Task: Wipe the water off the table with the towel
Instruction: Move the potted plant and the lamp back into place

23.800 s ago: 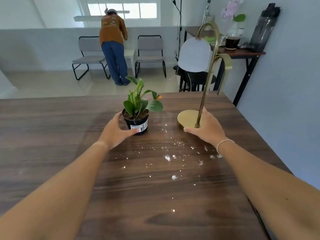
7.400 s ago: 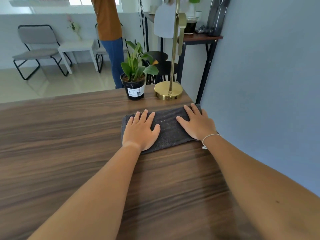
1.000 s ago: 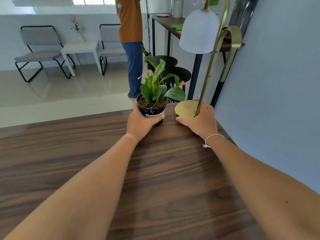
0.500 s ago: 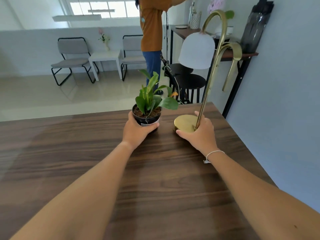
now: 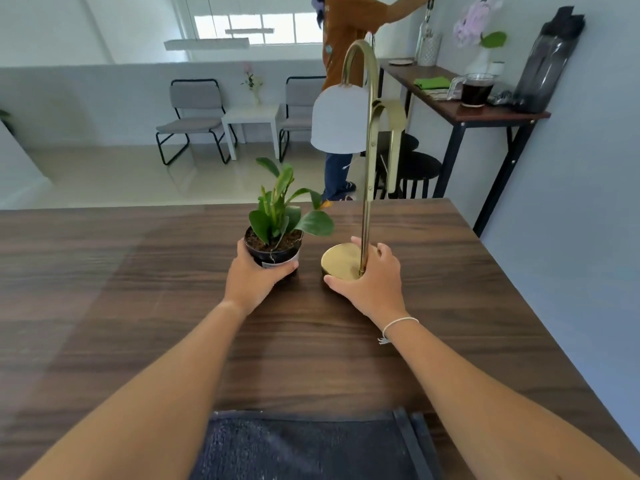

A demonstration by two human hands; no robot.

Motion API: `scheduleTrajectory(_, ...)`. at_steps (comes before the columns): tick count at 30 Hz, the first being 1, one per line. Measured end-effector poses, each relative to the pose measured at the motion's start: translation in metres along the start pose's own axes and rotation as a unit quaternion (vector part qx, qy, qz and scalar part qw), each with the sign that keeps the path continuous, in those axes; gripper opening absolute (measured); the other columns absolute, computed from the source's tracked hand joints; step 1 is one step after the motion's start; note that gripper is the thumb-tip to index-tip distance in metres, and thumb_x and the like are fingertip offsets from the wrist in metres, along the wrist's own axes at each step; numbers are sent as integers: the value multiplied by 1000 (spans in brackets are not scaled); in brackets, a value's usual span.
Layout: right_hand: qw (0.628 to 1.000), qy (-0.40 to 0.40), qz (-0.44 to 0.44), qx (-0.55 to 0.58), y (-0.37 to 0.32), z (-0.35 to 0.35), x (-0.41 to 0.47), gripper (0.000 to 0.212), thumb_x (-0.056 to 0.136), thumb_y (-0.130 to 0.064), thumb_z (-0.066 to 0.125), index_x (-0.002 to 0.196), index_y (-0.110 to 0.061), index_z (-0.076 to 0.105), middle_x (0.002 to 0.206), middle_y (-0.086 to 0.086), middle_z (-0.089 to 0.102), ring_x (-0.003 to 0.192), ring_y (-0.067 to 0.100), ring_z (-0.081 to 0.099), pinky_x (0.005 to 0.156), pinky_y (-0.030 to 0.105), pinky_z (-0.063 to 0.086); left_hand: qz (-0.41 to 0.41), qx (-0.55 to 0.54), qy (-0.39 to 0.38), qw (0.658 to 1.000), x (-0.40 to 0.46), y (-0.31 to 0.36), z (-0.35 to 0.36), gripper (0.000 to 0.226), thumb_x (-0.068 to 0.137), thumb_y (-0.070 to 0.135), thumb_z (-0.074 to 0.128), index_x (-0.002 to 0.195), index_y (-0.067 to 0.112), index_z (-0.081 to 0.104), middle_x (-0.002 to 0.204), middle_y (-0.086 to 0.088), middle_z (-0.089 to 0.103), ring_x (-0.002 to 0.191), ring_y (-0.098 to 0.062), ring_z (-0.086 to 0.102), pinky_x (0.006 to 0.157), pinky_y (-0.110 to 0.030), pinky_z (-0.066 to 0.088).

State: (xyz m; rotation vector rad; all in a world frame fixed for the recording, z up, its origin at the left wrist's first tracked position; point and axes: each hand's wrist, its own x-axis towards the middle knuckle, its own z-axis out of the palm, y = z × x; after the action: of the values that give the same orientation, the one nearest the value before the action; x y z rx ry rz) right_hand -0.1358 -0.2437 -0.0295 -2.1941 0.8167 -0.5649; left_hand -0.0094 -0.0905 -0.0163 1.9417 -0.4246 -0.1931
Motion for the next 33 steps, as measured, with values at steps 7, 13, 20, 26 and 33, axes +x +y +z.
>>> scheduleTrajectory(7, 1000, 14, 4, -5, -2, 14, -10, 85, 63, -52, 78, 138, -34, 41, 150, 4, 25, 139, 26, 21, 109, 36, 29, -13, -11, 12, 1000, -11, -13, -13, 84, 60, 35, 87, 129, 20, 41, 118, 7, 58, 110, -13, 54, 94, -27, 43)
scheduleTrajectory(13, 999, 15, 20, -34, 0, 18, -8, 92, 62, -59, 77, 140, -30, 37, 151, 4, 22, 139, 26, 23, 109, 39, 32, -12, -22, 10, 1000, -12, -17, -13, 84, 62, 33, 86, 131, 19, 40, 117, 9, 56, 108, -11, 53, 90, -24, 41)
scheduleTrajectory(20, 998, -5, 28, -48, -2, 16, -11, 106, 64, -61, 75, 148, -30, 18, 157, 10, 15, 144, 32, 15, 116, 44, 26, -9, -28, -7, 1000, -19, -16, -16, 82, 67, 32, 83, 135, 22, 38, 128, 6, 55, 116, -12, 51, 95, -26, 40)
scheduleTrajectory(26, 1000, -11, 7, -16, 5, 4, -41, 105, 69, -57, 73, 149, -28, 13, 156, 10, 20, 145, 31, 17, 116, 45, 25, -33, 18, -10, 999, -47, -16, -36, 99, 73, 35, 77, 151, 20, 18, 149, -3, 40, 134, -21, 41, 110, -38, 36)
scheduleTrajectory(33, 1000, -10, -7, -1, 11, -21, -90, 90, 77, -49, 71, 148, -17, 25, 149, 6, 34, 139, 25, 30, 110, 38, 31, -25, 156, -5, 987, -115, -27, -80, 55, 81, 36, 69, 130, 16, 55, 128, -4, 61, 114, -18, 56, 97, -26, 38)
